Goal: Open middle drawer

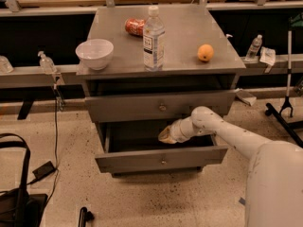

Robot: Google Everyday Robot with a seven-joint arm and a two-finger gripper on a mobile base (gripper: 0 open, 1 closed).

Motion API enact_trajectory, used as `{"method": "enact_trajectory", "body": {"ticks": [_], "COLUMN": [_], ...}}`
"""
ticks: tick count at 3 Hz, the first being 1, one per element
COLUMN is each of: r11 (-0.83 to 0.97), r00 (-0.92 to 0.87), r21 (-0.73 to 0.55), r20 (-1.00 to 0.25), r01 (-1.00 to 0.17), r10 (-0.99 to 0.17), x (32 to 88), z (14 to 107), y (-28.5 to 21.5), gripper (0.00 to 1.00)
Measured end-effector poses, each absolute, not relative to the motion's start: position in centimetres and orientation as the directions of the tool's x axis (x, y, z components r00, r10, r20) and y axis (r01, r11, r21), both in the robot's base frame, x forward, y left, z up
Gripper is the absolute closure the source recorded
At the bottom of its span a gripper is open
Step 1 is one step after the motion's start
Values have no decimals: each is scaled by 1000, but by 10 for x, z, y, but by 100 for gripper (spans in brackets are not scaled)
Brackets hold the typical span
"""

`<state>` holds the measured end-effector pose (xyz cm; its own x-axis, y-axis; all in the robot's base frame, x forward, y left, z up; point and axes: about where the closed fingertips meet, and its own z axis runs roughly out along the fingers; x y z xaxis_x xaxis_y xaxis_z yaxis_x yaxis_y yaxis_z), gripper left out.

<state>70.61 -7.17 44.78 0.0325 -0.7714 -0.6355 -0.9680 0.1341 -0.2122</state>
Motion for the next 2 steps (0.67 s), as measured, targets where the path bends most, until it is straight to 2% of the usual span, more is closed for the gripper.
{"method": "enact_trajectory", "body": {"ticks": [2], "r11": [134], "r00": [2], "r21": [-175], "r20": [-617], "r01": [-975], "r10": [-787], "x": [682], "z": [427], "y": [-81], "gripper": [100]}}
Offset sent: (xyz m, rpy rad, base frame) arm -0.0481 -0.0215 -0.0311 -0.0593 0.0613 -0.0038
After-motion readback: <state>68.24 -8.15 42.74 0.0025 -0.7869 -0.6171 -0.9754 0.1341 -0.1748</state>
